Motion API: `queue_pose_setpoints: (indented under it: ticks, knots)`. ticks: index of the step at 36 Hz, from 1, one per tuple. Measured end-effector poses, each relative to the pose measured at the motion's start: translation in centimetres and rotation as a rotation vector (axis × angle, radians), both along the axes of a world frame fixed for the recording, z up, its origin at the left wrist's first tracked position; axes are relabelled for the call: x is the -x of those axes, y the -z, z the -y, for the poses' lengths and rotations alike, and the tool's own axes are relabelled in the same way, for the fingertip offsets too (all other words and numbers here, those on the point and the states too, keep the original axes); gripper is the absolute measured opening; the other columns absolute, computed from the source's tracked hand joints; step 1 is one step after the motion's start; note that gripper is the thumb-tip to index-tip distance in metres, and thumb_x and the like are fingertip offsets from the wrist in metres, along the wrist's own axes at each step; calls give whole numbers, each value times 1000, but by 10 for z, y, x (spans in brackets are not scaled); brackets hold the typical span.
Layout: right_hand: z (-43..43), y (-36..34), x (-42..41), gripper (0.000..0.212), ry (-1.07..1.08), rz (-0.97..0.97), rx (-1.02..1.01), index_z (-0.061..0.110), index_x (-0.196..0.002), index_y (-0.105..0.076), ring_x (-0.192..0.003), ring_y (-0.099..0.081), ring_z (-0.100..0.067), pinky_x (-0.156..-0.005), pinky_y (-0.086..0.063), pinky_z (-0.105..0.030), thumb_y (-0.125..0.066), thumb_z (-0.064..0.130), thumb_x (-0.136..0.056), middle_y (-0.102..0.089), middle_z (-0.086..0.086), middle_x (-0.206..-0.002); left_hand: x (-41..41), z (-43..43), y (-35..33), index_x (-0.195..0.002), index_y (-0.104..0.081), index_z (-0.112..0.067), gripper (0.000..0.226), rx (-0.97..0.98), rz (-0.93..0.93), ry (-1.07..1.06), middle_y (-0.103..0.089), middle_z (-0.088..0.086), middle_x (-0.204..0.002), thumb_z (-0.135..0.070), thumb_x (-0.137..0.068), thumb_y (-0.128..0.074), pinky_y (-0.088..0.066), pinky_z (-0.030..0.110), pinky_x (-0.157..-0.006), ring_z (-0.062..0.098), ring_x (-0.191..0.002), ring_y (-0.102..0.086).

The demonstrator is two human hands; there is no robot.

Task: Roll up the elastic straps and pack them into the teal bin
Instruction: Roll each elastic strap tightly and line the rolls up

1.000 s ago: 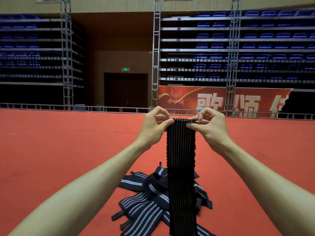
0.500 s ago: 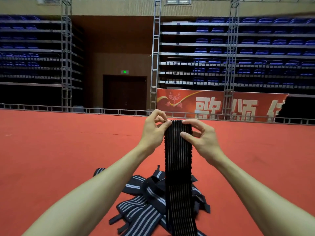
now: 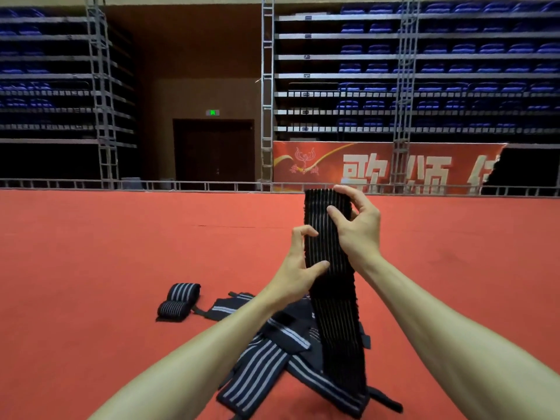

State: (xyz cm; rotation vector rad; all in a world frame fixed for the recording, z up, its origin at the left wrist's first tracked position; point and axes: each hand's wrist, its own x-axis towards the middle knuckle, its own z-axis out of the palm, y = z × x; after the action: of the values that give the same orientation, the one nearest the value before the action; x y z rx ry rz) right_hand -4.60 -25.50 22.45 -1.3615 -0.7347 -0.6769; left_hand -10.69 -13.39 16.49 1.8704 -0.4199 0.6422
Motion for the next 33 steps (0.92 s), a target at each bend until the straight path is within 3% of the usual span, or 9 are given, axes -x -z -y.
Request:
queue_pose_setpoints:
  ticks: [8, 12, 15, 19, 21, 24, 26, 30, 33]
  knots:
    - [6, 7, -10, 38, 89, -107, -95, 28, -113, -65, -101, -67, -13, -92, -56, -40, -67, 1, -87, -66, 15, -108, 9, -3, 32, -140, -27, -47, 79, -94, -112, 63, -51, 9, -136, -3, -86, -64, -44, 43, -108, 20, -121, -56]
    - [12, 7, -12, 39, 111, -132, -137, 21, -120, -66, -97, -64, -3, -90, -56, -28, -67, 1, -87, -66, 10, -113, 13, -10, 50, -140, -24, -47, 81, -74, -219, 129, -61, 2, -113, 4, -91, -62, -53, 27, -91, 2, -96, -64]
    - [20, 8, -17, 41, 136, -146, -156, 16, -125, -65, -94, -61, 9, -86, -52, -14, -68, 0, -87, -65, 5, -119, 18, -16, 64, -144, -23, -47, 82, -55, -325, 198, -68, 20, -106, 4, -92, -61, -58, 40, -87, 17, -92, -67]
    - [32, 21, -25, 46, 184, -202, -117, 16, -127, -65, -112, -62, -9, -100, -50, -26, -73, 4, -84, -67, 2, -124, 27, -21, 88, -147, -23, -32, 76, -14, -399, 201, -69, 2, -84, 11, -93, -55, -48, 13, -57, 0, -63, -62]
    - [39, 33, -30, 49, 196, -240, -105, 15, -129, -65, -116, -61, -11, -104, -49, -30, -76, 7, -82, -66, 1, -127, 29, -29, 101, -147, -26, -36, 74, -3, -406, 178, -69, 3, -89, 8, -94, -56, -51, 18, -64, 4, -69, -64]
    - [51, 53, -36, 59, 177, -302, -82, 12, -134, -61, -117, -60, -9, -105, -48, -29, -80, 7, -79, -64, 0, -130, 34, -44, 113, -141, -33, -48, 69, -1, -386, 114, -67, 23, -94, -2, -96, -57, -53, 41, -82, 22, -85, -65]
    - [58, 70, -40, 63, 154, -353, -55, 10, -136, -58, -118, -61, -12, -104, -49, -31, -79, 1, -77, -62, -3, -133, 37, -54, 118, -140, -33, -49, 64, -57, -393, 71, -64, 29, -94, -8, -96, -56, -50, 42, -83, 22, -85, -62]
    - [70, 107, -45, 64, 210, -427, -44, 10, -135, -59, -115, -62, -12, -102, -50, -30, -78, -3, -75, -63, -4, -132, 44, -64, 122, -138, -34, -51, 59, -200, -421, 42, -54, 4, -90, -14, -98, -57, -45, 29, -80, 13, -84, -52]
    - [78, 136, -41, 62, 257, -443, -52, 5, -137, -56, -112, -57, -6, -85, -45, -2, -74, -6, -79, -61, -7, -133, 53, -55, 126, -136, -35, -50, 57, -210, -460, 44, -48, -20, -128, -14, -98, -59, -42, 12, -92, 11, -115, -49]
